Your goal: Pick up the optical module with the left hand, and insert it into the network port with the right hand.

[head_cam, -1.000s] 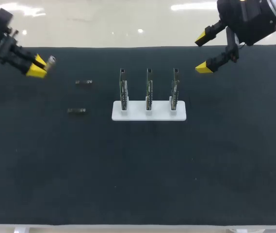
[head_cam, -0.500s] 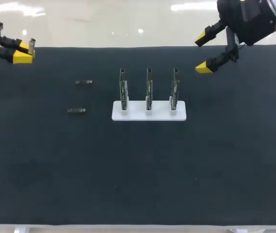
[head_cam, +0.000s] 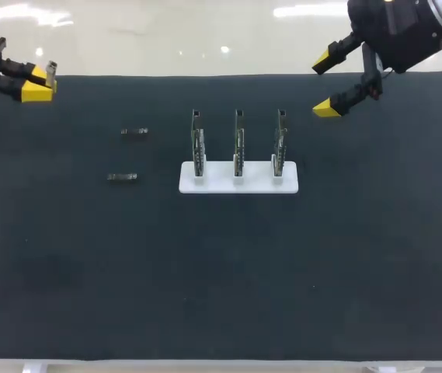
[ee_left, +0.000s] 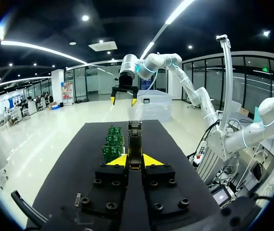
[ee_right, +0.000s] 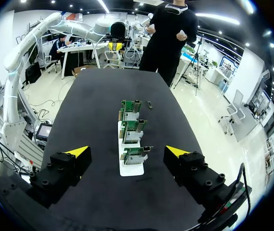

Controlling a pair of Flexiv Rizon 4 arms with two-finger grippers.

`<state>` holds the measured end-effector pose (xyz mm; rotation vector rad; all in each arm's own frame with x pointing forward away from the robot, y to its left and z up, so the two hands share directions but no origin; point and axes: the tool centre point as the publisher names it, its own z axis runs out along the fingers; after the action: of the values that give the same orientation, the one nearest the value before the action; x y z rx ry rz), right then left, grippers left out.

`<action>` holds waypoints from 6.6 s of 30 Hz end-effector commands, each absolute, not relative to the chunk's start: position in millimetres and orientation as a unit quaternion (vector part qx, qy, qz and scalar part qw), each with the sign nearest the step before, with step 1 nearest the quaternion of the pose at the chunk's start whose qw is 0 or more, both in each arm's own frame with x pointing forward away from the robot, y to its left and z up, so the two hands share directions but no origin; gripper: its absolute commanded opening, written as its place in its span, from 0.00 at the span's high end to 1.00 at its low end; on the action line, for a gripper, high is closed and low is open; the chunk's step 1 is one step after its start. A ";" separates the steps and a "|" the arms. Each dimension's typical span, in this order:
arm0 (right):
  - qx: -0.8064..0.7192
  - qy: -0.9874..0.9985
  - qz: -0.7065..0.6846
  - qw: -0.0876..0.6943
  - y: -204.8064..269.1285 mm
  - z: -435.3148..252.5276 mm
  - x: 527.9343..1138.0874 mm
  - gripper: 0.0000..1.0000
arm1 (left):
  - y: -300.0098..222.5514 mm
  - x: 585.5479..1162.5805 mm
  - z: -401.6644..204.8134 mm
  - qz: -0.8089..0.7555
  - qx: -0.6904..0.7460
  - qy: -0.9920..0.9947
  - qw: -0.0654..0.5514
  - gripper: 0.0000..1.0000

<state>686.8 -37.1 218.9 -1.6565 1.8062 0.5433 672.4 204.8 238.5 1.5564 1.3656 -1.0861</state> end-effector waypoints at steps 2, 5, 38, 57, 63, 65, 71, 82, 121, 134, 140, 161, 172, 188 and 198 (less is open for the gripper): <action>-0.628 0.683 0.207 0.311 -36.8 218.4 687.7 0.00 | 200.1 673.5 236.3 -0.430 0.610 0.530 0.403 1.00; -0.628 0.683 0.207 0.311 -36.8 218.4 687.7 0.00 | 185.6 674.8 233.5 -0.441 0.597 0.508 0.437 1.00; -0.628 0.683 0.207 0.311 -36.8 218.4 687.7 0.00 | 9.1 697.0 216.0 -0.486 0.531 0.441 0.536 1.00; -0.628 0.683 0.207 0.311 -36.8 218.4 687.7 0.00 | -44.8 697.6 208.9 -0.486 0.532 0.443 0.534 1.00; -0.628 0.683 0.207 0.311 -36.8 218.4 687.7 0.00 | -44.8 697.6 208.9 -0.486 0.532 0.443 0.534 1.00; -0.628 0.683 0.207 0.311 -36.8 218.4 687.7 0.00 | -44.8 697.6 208.9 -0.486 0.532 0.443 0.534 1.00; -0.628 0.683 0.207 0.311 -36.8 218.4 687.7 0.00 | -44.8 697.6 208.9 -0.486 0.532 0.443 0.534 1.00; -0.628 0.683 0.207 0.311 -36.8 218.4 687.7 0.00 | -44.8 697.6 208.9 -0.486 0.532 0.443 0.534 1.00; -0.585 0.726 0.223 0.284 89.4 264.9 679.0 0.00 | -44.8 697.6 208.9 -0.486 0.532 0.443 0.534 1.00; -0.588 0.721 0.206 0.302 110.7 264.7 678.4 0.00 | -44.8 697.6 208.9 -0.486 0.532 0.443 0.534 1.00; -0.591 0.717 0.200 0.311 115.1 259.4 684.2 0.00 | -44.8 697.6 208.9 -0.486 0.532 0.443 0.534 1.00; -0.603 0.701 0.204 0.321 116.2 249.0 698.0 0.41 | -44.8 697.6 208.9 -0.486 0.532 0.443 0.534 1.00; -0.604 0.698 0.203 0.325 116.8 245.5 697.7 1.00 | -44.8 697.6 208.9 -0.486 0.532 0.443 0.534 1.00; -0.605 0.698 0.202 0.326 119.1 244.1 695.5 1.00 | -44.8 697.6 208.9 -0.486 0.532 0.443 0.534 0.00; -0.606 0.697 0.202 0.325 120.1 244.3 695.4 1.00 | -38.6 697.9 211.2 -0.489 0.528 0.469 0.512 0.00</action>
<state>695.0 119.3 244.5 -1.5896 1.8267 0.5302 699.3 -42.4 205.4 1.2536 1.1067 -1.1793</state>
